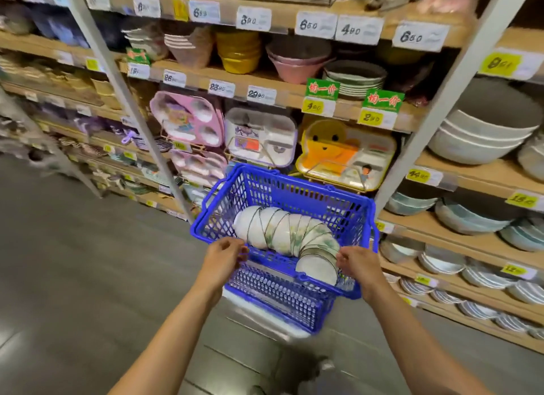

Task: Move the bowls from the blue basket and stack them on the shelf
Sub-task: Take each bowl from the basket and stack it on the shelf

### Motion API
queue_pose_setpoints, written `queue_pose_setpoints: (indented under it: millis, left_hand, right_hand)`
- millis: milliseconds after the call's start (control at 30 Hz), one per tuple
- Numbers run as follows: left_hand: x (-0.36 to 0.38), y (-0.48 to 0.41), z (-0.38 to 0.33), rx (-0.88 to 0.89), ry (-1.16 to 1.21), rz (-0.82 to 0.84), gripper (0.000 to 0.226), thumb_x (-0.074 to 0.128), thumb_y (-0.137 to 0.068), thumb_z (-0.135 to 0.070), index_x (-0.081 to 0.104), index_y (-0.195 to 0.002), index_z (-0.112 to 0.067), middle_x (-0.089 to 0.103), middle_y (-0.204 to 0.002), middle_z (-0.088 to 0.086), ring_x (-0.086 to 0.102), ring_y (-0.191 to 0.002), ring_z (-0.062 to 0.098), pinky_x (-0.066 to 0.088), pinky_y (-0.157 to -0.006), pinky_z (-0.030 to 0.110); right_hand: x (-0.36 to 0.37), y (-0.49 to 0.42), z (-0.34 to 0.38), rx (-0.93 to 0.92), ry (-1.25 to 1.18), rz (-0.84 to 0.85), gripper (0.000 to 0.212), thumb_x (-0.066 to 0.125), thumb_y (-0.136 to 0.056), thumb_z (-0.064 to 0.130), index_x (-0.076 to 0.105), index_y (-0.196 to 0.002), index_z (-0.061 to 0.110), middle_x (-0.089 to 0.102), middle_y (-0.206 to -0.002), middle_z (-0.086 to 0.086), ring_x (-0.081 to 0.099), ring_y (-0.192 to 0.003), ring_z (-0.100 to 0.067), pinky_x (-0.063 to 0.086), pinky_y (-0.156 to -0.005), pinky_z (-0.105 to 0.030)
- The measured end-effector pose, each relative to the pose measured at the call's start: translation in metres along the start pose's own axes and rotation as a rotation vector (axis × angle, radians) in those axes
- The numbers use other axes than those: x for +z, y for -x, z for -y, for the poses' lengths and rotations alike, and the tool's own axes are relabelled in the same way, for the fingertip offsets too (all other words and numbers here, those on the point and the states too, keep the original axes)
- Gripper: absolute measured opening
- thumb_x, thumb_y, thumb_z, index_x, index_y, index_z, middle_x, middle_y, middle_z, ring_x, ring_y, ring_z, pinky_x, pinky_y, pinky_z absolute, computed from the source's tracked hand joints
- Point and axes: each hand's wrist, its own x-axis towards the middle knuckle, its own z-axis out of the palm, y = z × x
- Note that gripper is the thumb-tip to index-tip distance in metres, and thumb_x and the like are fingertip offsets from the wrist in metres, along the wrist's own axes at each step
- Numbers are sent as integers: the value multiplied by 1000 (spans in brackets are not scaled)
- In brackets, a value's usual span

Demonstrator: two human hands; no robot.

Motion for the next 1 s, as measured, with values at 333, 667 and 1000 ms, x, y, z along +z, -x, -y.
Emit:
queue_pose_setpoints:
  millis: [333, 667, 1000]
  left_hand:
    - [69, -96, -9, -72, -291, 233, 20, 44, -100, -16, 62, -94, -9, 67, -90, 9, 62, -73, 17, 43, -63, 25]
    - [112, -175, 38, -238, -612, 379, 15, 47, -92, -7, 60, -85, -7, 59, -81, 14, 58, -75, 21, 37, -61, 25]
    - [159, -213, 107, -320, -828, 542, 14, 49, -89, 0, 60, -96, 5, 51, -65, 16, 48, -62, 24, 35, -55, 27]
  right_hand:
    - [23, -72, -20, 16, 512, 53, 19, 50, -92, 13, 59, -76, 10, 58, -83, -15, 54, -84, -25, 39, -72, -33]
    - [44, -133, -50, 41, 1056, 185, 31, 50, -93, 12, 58, -122, 6, 60, -126, -18, 60, -114, -34, 50, -88, -35]
    - [72, -154, -85, -179, 1530, 231, 37, 64, -81, 21, 68, -117, 22, 73, -83, -3, 71, -71, -21, 55, -60, -27]
